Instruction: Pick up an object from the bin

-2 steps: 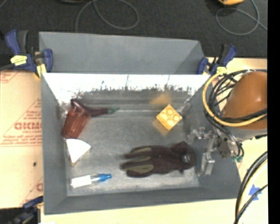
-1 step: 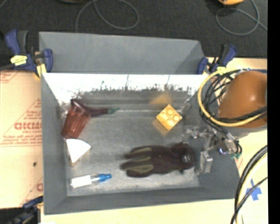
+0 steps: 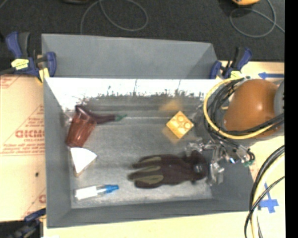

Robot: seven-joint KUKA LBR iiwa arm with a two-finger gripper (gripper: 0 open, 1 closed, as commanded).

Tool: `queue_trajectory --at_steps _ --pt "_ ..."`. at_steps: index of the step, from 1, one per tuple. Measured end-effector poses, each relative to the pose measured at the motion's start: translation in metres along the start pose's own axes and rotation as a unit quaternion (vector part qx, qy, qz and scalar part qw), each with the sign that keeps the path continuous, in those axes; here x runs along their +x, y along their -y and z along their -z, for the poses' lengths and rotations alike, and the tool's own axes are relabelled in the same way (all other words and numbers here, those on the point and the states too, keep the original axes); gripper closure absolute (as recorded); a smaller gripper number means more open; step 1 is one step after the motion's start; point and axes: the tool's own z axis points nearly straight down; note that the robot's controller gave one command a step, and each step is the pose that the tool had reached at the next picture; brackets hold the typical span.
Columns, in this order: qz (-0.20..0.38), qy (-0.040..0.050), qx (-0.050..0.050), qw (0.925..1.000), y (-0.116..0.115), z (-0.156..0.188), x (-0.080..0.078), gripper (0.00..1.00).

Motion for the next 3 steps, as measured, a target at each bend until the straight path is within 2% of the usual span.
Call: queue_trajectory --at_steps 1,2,3 --pt "0.095 -0.0006 0.0 0.9955 -0.009 -0.019 -0.011 0.0" --pt "0.075 -0.0001 -0.001 0.9972 -0.011 -0.026 -0.009 0.0" --pt "0.347 -0.0008 0.0 0.9379 -0.013 -0.044 -0.004 1.0"
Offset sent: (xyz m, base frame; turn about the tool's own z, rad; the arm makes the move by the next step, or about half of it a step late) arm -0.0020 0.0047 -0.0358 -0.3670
